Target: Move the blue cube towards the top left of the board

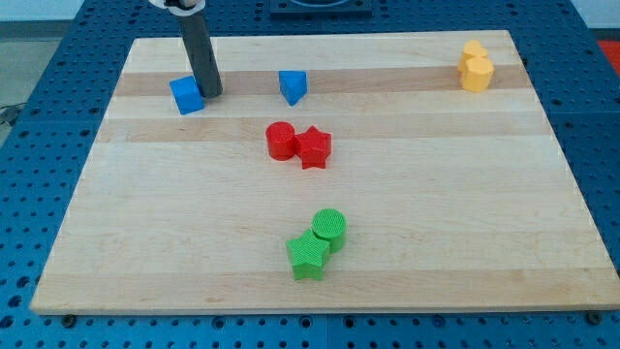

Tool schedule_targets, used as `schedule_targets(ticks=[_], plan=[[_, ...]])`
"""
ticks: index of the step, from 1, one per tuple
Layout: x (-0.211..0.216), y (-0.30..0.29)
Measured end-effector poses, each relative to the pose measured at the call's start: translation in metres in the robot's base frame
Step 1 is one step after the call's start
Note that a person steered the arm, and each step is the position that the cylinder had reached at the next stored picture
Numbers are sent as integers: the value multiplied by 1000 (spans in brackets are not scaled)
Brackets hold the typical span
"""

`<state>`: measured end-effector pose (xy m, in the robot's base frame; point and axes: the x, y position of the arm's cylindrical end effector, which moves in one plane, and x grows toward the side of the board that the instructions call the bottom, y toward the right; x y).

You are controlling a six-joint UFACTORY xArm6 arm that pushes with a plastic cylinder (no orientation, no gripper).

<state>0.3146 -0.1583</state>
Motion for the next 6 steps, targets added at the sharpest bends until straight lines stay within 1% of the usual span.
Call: schedule_targets(ticks=[1,2,4,6], plan=[[5,11],[29,19],[29,-19],[-20,-32]])
